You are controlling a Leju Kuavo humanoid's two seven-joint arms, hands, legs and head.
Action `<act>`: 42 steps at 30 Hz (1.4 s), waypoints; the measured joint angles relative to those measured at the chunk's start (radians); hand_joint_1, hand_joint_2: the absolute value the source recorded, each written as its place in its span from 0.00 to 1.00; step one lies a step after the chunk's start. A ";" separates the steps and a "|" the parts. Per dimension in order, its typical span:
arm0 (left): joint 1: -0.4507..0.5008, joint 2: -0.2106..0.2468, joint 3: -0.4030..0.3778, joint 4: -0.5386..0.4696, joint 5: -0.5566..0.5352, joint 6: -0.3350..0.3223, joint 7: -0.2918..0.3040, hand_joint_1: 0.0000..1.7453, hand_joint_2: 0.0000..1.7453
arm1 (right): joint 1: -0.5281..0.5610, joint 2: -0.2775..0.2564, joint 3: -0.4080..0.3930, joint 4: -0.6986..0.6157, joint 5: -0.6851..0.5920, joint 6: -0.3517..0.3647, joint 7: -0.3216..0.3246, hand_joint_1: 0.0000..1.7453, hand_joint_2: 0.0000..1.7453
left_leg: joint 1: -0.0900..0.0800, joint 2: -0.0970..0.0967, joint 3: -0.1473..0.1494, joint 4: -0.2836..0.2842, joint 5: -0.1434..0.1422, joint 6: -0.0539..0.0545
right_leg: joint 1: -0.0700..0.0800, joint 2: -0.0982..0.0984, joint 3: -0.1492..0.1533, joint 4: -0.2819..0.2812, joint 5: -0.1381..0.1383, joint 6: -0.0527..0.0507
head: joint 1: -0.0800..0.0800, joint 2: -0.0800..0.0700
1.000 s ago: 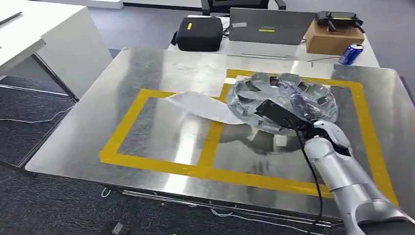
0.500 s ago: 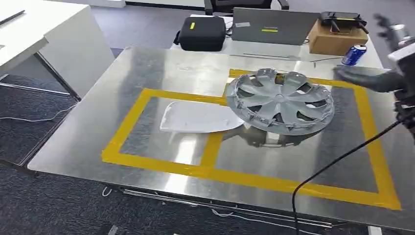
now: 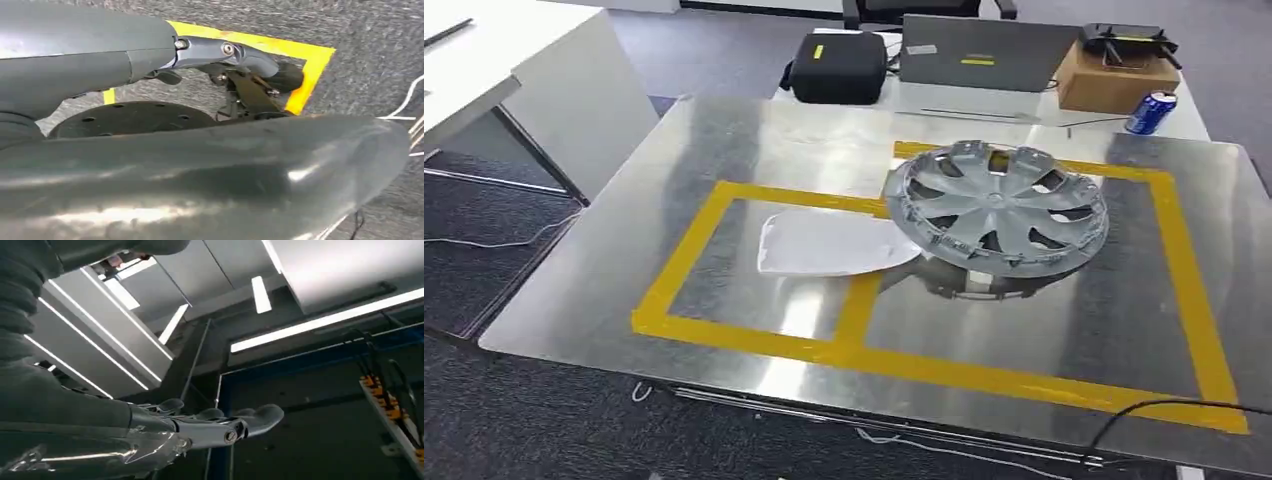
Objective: Take the parts from the cabinet and place them on the table.
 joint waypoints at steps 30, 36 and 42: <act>-0.007 -0.034 0.040 0.000 0.003 0.030 0.004 0.00 0.00 | -0.007 0.763 -0.673 0.087 -0.033 -0.235 -0.113 0.00 1.00 | 0.001 0.009 0.022 -0.001 -0.010 -0.001 | 0.003 0.009 0.012 0.000 -0.012 -0.007 | 0.000 0.000; -0.007 -0.034 0.040 0.000 -0.001 0.040 0.006 0.00 0.00 | -0.013 0.775 -0.673 0.117 -0.056 -0.224 -0.064 0.00 1.00 | 0.001 0.009 0.022 -0.001 -0.010 -0.001 | 0.003 0.009 0.013 0.000 -0.010 -0.003 | 0.000 0.000; -0.022 -0.028 0.040 0.000 -0.002 0.084 0.040 0.00 0.00 | -0.105 0.787 -0.673 0.458 -0.245 -0.164 0.056 0.00 1.00 | 0.002 0.009 0.023 -0.001 -0.011 -0.001 | 0.004 0.009 0.014 -0.001 -0.010 -0.003 | 0.000 0.000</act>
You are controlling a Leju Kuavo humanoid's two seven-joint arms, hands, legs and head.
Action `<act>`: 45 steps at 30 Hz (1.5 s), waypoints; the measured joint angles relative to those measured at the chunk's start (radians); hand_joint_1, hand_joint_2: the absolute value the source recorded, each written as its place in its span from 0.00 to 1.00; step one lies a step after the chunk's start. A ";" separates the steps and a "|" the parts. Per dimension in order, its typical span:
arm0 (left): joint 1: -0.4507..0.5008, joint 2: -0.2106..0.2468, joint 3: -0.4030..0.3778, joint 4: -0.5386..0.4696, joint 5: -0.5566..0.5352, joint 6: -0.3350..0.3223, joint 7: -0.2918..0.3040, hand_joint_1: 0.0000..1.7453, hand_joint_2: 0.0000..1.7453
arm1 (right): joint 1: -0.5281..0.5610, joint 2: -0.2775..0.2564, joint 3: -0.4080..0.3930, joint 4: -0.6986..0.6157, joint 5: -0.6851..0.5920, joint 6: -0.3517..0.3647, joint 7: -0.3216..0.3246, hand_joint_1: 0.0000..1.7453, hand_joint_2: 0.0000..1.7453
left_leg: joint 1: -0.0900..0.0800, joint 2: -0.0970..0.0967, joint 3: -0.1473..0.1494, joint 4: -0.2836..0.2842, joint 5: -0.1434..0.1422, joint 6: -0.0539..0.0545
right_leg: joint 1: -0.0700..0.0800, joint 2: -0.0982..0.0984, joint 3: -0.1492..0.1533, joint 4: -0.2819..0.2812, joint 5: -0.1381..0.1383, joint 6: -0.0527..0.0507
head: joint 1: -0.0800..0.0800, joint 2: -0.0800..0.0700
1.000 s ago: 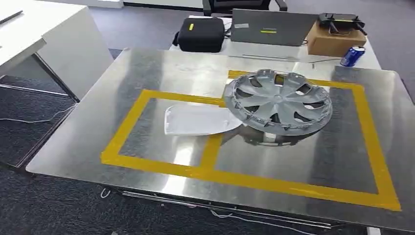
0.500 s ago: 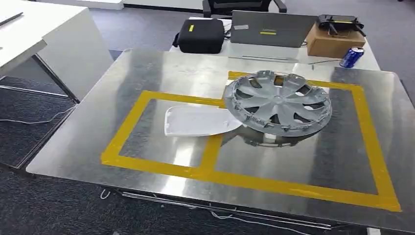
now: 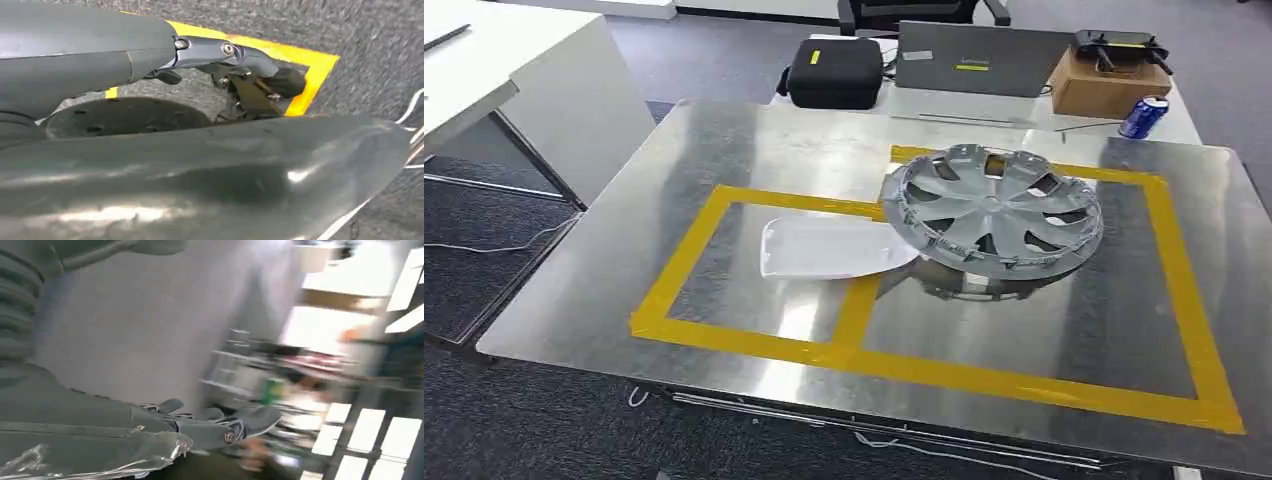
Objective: Take the parts from the cabinet and place them on the table.
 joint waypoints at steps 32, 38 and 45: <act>0.000 0.080 -0.028 0.000 -0.052 -0.023 0.010 0.00 0.00 | -0.123 -0.131 0.272 1.709 0.902 0.156 0.481 0.00 0.00 | 0.007 0.012 0.004 -0.011 0.017 0.019 | -0.003 0.004 0.009 0.000 0.003 0.018 | -0.001 0.000; 0.017 0.085 -0.031 0.000 -0.065 0.026 0.011 0.00 0.00 | -0.130 -0.126 0.321 1.735 0.927 0.166 0.438 0.00 0.00 | -0.001 0.048 -0.012 -0.012 0.028 0.024 | 0.005 -0.071 -0.081 0.318 -0.203 0.011 | 0.010 0.000; 0.042 0.093 -0.043 -0.001 -0.067 -0.002 0.011 0.00 0.00 | -0.133 -0.130 0.327 1.741 0.890 0.145 0.325 0.00 0.00 | 0.001 0.054 -0.027 -0.005 0.056 -0.008 | 0.017 -0.078 0.133 -0.009 -0.103 -0.014 | 0.005 0.000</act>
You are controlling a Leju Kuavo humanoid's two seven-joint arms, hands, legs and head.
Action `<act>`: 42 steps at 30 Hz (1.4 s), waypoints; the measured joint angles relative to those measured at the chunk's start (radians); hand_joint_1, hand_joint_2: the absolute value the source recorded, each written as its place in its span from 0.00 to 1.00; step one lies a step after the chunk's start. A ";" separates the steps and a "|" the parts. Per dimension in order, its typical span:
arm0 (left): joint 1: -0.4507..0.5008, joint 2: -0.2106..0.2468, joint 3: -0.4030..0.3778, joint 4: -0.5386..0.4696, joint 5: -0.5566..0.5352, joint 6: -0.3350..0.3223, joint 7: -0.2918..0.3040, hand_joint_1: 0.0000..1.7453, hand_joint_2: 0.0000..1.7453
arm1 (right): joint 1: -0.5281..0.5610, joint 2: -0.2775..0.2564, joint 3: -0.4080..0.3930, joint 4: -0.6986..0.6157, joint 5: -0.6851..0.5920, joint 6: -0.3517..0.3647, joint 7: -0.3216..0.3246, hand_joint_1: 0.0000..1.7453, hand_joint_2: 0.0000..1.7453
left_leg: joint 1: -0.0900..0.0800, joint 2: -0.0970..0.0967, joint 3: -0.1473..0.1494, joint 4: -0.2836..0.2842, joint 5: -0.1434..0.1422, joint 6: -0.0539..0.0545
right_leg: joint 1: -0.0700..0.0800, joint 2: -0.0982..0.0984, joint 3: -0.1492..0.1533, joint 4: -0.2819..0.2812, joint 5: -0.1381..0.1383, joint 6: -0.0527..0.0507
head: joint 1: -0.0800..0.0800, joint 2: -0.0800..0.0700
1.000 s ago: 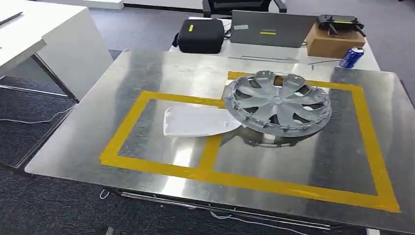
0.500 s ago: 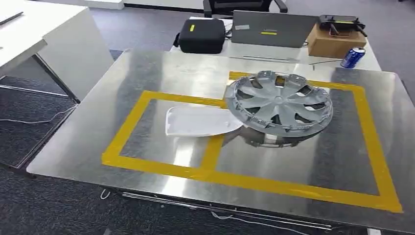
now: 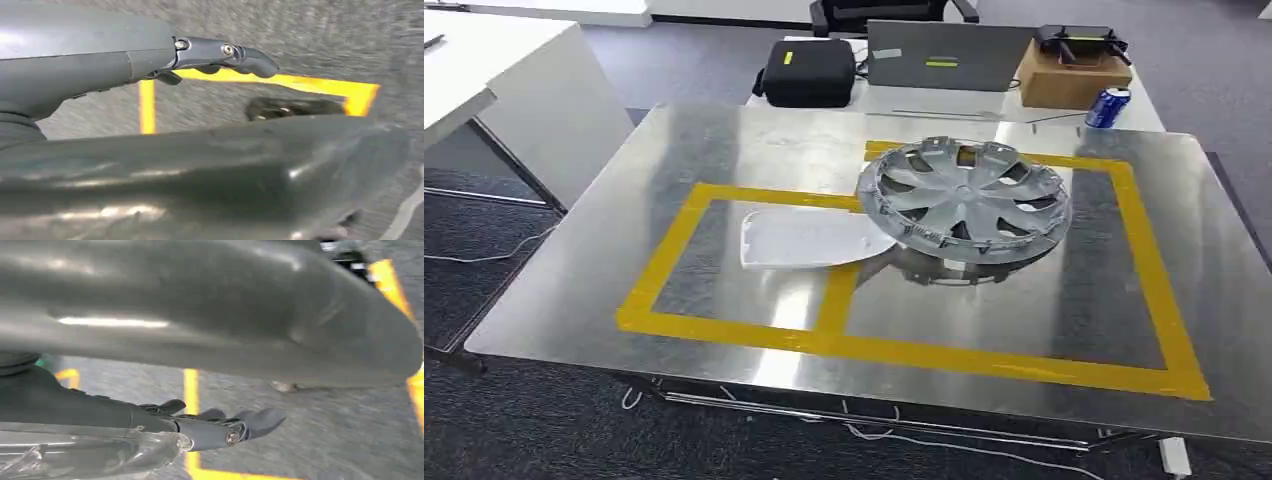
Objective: Take the parts from the cabinet and place them on the table.
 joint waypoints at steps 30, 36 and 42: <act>-0.040 0.021 0.068 -0.002 0.095 -0.002 0.051 0.00 0.00 | -0.033 0.001 -0.109 0.001 -0.108 -0.053 -0.050 0.00 0.00 | -0.004 -0.009 0.009 -0.017 0.002 0.002 | 0.013 -0.003 0.057 -0.032 -0.021 -0.015 | -0.002 0.000; -0.040 0.023 0.050 -0.001 0.074 -0.002 0.057 0.00 0.00 | -0.036 0.001 -0.111 0.001 -0.101 -0.049 -0.088 0.00 0.00 | 0.010 -0.014 -0.046 0.104 -0.145 -0.040 | 0.007 -0.006 -0.006 -0.041 0.045 -0.043 | -0.005 0.000; -0.048 0.026 0.043 -0.001 0.115 -0.050 -0.002 0.00 0.00 | -0.034 0.010 -0.111 0.001 -0.096 -0.039 -0.025 0.00 0.00 | 0.035 -0.014 0.038 0.182 -0.108 -0.071 | -0.009 -0.008 -0.113 -0.021 0.120 -0.020 | -0.006 0.000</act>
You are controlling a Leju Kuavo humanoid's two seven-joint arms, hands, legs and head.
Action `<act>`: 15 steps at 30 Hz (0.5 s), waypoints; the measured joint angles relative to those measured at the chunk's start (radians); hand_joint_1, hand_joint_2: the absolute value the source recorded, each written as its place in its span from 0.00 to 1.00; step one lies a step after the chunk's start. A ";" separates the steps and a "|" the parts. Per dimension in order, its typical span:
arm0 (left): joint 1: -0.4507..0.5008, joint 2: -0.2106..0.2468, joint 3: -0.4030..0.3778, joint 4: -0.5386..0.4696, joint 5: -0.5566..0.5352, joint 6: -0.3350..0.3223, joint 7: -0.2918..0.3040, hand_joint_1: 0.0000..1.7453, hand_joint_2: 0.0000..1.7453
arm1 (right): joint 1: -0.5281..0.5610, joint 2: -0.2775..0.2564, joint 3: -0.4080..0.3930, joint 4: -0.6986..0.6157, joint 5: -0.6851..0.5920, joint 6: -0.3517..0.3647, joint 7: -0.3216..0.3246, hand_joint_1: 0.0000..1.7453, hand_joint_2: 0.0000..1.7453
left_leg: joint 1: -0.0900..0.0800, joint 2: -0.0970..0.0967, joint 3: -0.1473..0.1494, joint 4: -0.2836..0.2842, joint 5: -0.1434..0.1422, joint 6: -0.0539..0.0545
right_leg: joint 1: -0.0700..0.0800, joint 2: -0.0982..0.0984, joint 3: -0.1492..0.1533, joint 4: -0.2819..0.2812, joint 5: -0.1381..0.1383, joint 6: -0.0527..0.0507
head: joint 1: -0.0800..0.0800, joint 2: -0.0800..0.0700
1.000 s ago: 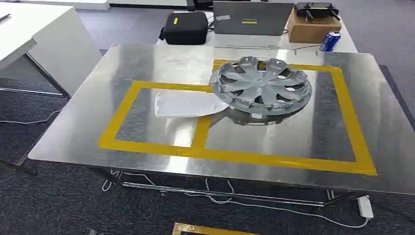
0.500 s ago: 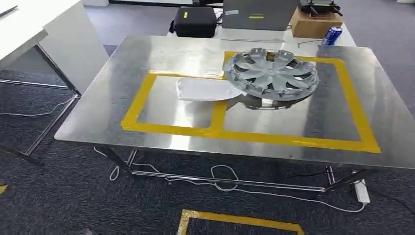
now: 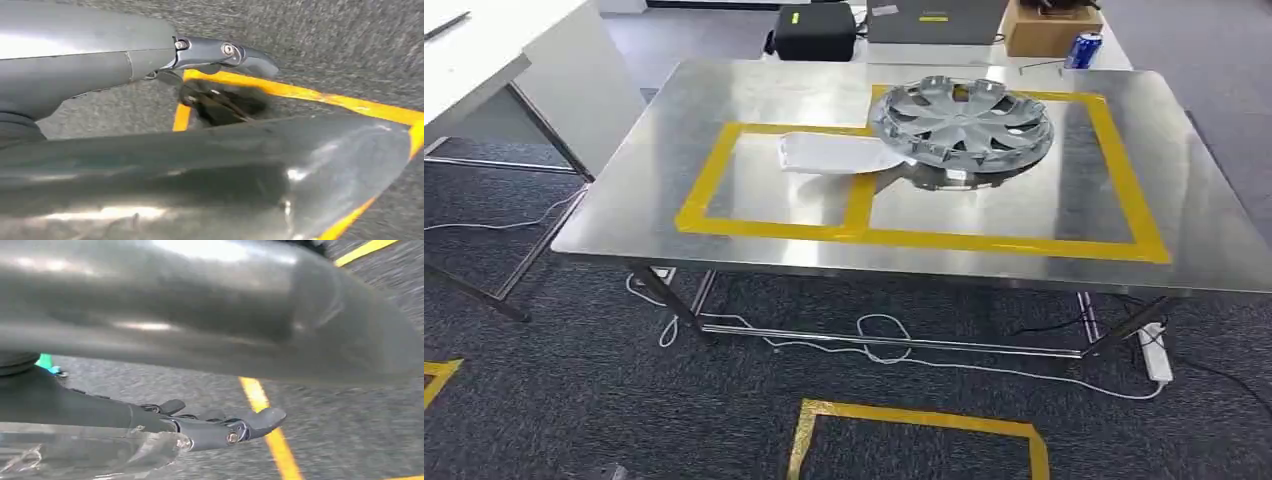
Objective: Take the parts from the cabinet and place them on the table.
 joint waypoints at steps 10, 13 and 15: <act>-0.005 0.001 -0.003 0.000 -0.030 0.053 0.028 0.00 0.00 | 0.010 0.008 0.000 0.001 0.023 -0.031 -0.016 0.00 0.00 | -0.006 0.003 0.077 -0.215 0.013 0.079 | -0.009 0.002 -0.095 0.197 -0.146 0.051 | 0.005 0.000; 0.000 0.000 -0.004 0.000 -0.041 0.055 0.037 0.00 0.00 | 0.009 0.008 0.001 0.001 0.038 -0.038 -0.026 0.00 0.00 | -0.014 0.004 0.028 -0.212 0.050 0.080 | -0.007 0.002 -0.102 0.346 -0.181 0.050 | 0.005 0.000; 0.001 -0.002 -0.005 0.000 -0.047 0.049 0.029 0.00 0.00 | 0.010 0.008 0.001 0.001 0.045 -0.042 -0.024 0.00 0.00 | -0.015 0.004 -0.007 -0.205 0.072 0.075 | -0.002 0.002 -0.014 0.266 -0.102 0.041 | 0.005 0.000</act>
